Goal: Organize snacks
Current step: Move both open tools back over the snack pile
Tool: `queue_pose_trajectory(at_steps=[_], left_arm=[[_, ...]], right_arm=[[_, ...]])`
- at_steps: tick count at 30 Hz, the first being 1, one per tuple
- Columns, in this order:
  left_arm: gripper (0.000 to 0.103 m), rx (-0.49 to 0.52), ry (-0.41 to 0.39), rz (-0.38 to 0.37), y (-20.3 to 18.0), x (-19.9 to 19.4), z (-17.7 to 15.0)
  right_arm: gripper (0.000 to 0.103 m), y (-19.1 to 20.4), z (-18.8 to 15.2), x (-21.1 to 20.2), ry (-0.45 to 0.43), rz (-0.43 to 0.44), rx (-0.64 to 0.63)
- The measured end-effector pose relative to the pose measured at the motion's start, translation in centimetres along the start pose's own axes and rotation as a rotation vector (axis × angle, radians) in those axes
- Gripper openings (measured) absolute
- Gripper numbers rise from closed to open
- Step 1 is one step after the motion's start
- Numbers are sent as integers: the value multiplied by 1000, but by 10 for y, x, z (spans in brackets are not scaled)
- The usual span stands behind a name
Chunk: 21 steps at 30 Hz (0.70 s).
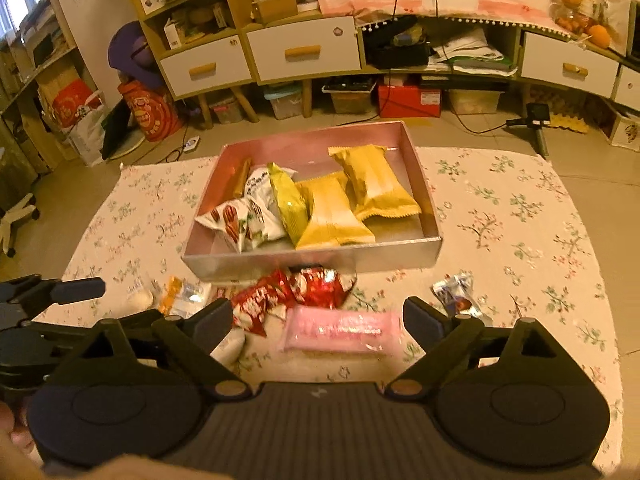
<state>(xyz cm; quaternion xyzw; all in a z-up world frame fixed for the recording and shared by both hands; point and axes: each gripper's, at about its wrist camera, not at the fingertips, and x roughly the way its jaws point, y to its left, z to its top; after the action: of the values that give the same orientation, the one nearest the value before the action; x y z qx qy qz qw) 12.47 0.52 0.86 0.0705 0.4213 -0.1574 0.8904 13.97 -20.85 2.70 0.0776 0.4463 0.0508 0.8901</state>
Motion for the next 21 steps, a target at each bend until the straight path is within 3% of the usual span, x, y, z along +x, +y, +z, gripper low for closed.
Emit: queue_pose_trajectory(at_steps=[10, 21], left_arm=[[94, 7, 17, 3, -8, -9, -29], [94, 6, -46, 31, -11, -12, -53]], right_arm=[[95, -4, -24, 1, 20, -16, 5], [99, -16, -54, -2, -26, -98, -149]])
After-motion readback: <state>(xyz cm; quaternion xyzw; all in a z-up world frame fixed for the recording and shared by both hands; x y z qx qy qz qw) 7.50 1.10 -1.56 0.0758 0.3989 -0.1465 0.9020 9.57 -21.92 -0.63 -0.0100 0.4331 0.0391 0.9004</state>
